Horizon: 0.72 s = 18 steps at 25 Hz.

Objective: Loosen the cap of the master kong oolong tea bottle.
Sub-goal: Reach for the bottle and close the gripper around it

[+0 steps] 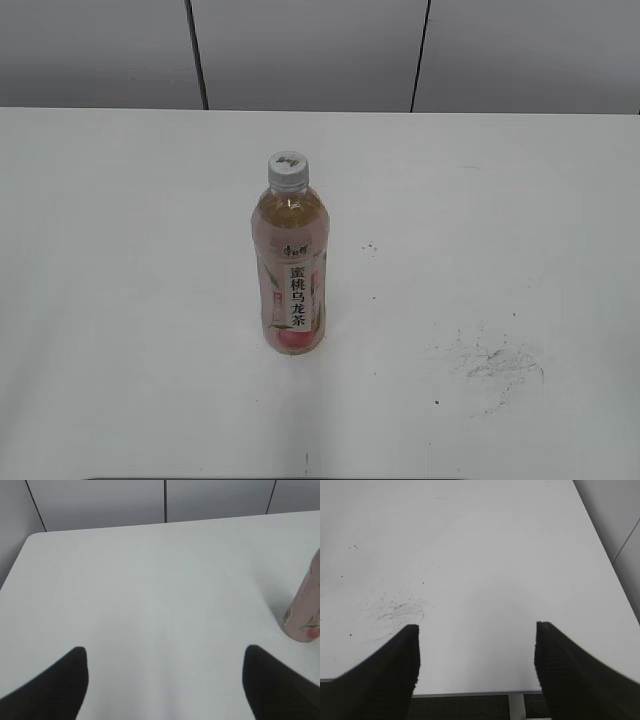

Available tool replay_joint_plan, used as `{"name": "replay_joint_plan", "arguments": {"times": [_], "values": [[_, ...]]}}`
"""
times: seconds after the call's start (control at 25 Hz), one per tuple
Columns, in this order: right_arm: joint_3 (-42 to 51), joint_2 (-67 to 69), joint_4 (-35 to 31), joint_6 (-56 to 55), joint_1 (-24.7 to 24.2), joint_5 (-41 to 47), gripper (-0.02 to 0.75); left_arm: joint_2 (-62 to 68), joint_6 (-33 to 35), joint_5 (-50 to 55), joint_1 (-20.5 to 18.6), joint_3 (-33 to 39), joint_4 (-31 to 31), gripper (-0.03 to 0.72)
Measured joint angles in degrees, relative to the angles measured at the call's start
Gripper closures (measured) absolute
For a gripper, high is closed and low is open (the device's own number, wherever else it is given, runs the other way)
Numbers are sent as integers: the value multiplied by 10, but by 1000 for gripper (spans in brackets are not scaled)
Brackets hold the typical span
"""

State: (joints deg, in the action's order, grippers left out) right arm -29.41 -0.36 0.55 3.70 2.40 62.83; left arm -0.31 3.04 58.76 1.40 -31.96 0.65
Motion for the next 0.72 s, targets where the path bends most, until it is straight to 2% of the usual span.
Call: {"name": "replay_joint_plan", "arguments": {"times": [0.72], "values": [[0, 0, 0, 0, 0, 0, 202, 0, 0, 0, 0, 0, 0, 125]]}}
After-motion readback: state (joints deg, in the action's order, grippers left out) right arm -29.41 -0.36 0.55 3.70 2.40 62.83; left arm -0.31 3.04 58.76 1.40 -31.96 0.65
